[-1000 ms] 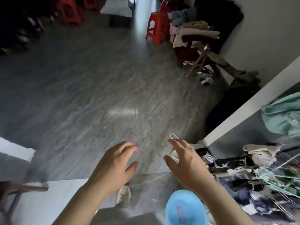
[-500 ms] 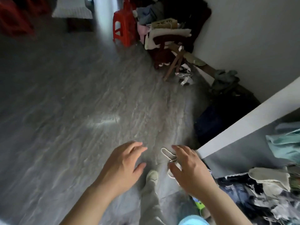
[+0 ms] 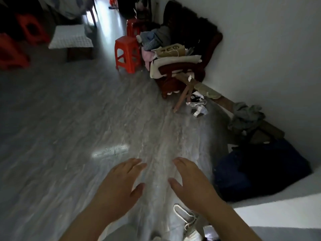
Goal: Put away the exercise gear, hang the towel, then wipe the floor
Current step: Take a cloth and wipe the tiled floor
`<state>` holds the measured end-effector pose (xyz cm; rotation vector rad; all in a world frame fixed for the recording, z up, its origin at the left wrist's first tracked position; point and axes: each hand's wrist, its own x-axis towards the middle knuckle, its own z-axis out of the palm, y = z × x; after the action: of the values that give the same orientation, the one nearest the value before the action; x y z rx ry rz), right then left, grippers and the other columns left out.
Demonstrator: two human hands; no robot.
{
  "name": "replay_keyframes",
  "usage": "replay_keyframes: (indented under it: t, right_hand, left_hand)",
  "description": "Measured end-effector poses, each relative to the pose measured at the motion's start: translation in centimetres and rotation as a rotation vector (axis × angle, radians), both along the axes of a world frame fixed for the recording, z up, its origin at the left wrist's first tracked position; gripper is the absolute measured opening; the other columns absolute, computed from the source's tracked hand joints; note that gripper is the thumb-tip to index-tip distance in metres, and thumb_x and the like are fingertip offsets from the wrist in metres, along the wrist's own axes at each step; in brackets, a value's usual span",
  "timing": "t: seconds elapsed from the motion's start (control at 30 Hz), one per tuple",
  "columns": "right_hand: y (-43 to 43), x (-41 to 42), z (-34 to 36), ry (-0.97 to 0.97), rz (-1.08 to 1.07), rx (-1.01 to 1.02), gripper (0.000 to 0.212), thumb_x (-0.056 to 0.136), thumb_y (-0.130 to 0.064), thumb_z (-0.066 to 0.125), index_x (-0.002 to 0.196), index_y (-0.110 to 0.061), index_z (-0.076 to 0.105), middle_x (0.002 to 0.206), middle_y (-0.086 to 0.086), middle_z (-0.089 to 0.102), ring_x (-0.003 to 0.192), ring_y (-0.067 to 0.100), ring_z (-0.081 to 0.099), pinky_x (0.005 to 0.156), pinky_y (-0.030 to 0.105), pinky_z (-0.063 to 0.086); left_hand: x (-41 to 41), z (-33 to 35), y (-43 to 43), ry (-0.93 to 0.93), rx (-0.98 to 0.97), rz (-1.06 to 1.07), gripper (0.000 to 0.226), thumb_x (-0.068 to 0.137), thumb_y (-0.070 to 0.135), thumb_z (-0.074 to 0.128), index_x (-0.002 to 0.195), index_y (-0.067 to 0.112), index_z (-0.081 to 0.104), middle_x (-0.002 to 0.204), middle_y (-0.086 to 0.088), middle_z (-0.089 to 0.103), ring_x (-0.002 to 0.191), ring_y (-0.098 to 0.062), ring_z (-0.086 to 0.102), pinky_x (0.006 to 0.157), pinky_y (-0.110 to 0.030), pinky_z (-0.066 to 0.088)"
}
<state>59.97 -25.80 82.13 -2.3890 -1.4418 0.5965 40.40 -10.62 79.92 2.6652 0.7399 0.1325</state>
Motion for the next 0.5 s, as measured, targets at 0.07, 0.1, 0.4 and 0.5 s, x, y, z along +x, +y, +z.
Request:
replay_keyframes:
  t: [0.07, 0.1, 0.4, 0.5]
  right_hand:
    - [2.9, 2.8, -0.1, 0.009, -0.027, -0.003, 0.066, 0.101, -0.049, 0.042, 0.156, -0.025, 0.017, 0.162, -0.007, 0.016, 0.147, 0.009, 0.015, 0.119, 0.024, 0.013]
    - [4.3, 4.2, -0.4, 0.015, -0.045, -0.009, 0.066, 0.101, -0.050, 0.042, 0.156, -0.025, 0.016, 0.162, -0.007, 0.016, 0.147, 0.009, 0.014, 0.119, 0.025, 0.013]
    - [16.0, 15.0, -0.5, 0.083, -0.329, -0.032, 0.067, 0.099, -0.051, 0.046, 0.156, -0.030, 0.018, 0.160, -0.012, 0.019, 0.145, 0.006, 0.018, 0.118, 0.020, 0.013]
    - [18.3, 18.6, -0.2, 0.074, -0.400, -0.032, 0.067, 0.099, -0.051, 0.046, 0.155, -0.029, 0.019, 0.160, -0.012, 0.020, 0.146, 0.007, 0.018, 0.116, 0.019, 0.011]
  left_hand:
    - [2.4, 0.0, 3.2, 0.013, -0.012, -0.010, 0.057, 0.095, 0.047, 0.057, 0.149, 0.036, 0.039, 0.155, 0.017, 0.036, 0.145, -0.007, 0.030, 0.118, -0.032, 0.025]
    - [3.7, -0.2, 4.9, 0.029, -0.022, -0.014, 0.058, 0.094, 0.047, 0.058, 0.148, 0.035, 0.041, 0.154, 0.015, 0.037, 0.144, -0.008, 0.032, 0.118, -0.032, 0.027]
    - [16.9, 0.2, 21.5, 0.059, -0.060, -0.177, 0.073, 0.092, 0.065, 0.020, 0.158, 0.034, 0.018, 0.161, 0.021, 0.015, 0.150, -0.002, 0.010, 0.123, -0.031, 0.014]
    - [22.7, 0.6, 26.0, 0.065, -0.053, -0.258, 0.071, 0.096, 0.060, 0.029, 0.159, 0.030, 0.016, 0.164, 0.016, 0.014, 0.151, -0.004, 0.011, 0.123, -0.032, 0.015]
